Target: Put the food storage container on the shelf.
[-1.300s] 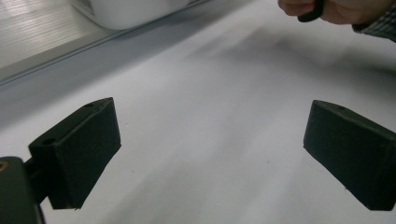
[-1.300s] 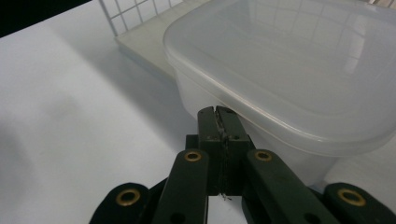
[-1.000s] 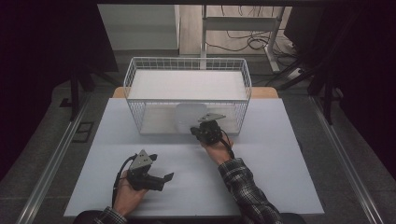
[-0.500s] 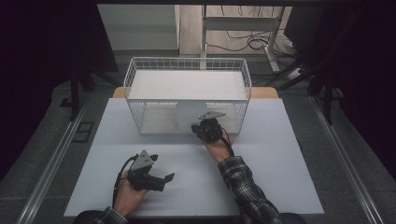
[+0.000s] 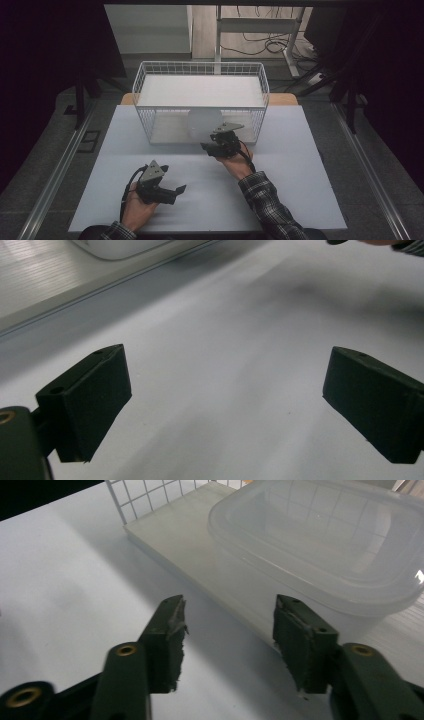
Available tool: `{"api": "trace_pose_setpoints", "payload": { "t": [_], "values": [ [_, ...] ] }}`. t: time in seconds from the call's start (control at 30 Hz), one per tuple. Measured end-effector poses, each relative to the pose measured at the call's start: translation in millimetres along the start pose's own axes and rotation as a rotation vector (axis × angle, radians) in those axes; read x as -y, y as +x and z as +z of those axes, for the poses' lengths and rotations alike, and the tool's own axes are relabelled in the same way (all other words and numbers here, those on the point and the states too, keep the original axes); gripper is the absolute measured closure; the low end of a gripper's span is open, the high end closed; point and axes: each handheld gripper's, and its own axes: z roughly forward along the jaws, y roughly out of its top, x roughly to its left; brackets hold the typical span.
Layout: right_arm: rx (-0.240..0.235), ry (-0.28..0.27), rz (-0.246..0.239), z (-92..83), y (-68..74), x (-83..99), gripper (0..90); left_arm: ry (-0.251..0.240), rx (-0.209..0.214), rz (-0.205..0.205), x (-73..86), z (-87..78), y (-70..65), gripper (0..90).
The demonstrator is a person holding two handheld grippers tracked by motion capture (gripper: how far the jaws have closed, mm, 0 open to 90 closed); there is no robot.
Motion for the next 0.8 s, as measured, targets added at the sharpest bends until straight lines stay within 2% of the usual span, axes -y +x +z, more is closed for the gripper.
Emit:
{"api": "trace_pose_setpoints", "payload": {
  "t": [0.23,0.5,0.6,0.8],
  "values": [
    [-0.037,-0.004,0.009,-12.6,5.4,1.2,30.1,0.006,-0.002,-0.004,-0.3,-0.2,0.3,4.5],
    [-0.056,0.009,-0.036,-17.1,14.4,4.9,15.3,0.007,-0.003,-0.005,0.1,-0.4,0.9,4.5],
    [-0.06,0.015,-0.038,-17.2,16.7,6.1,9.2,0.003,-0.003,-0.011,0.4,-0.7,1.7,4.4],
    [-0.075,0.032,-0.029,-21.1,20.7,13.7,3.3,0.01,0.015,-0.032,0.3,-2.9,4.3,5.4]
  ]
}}
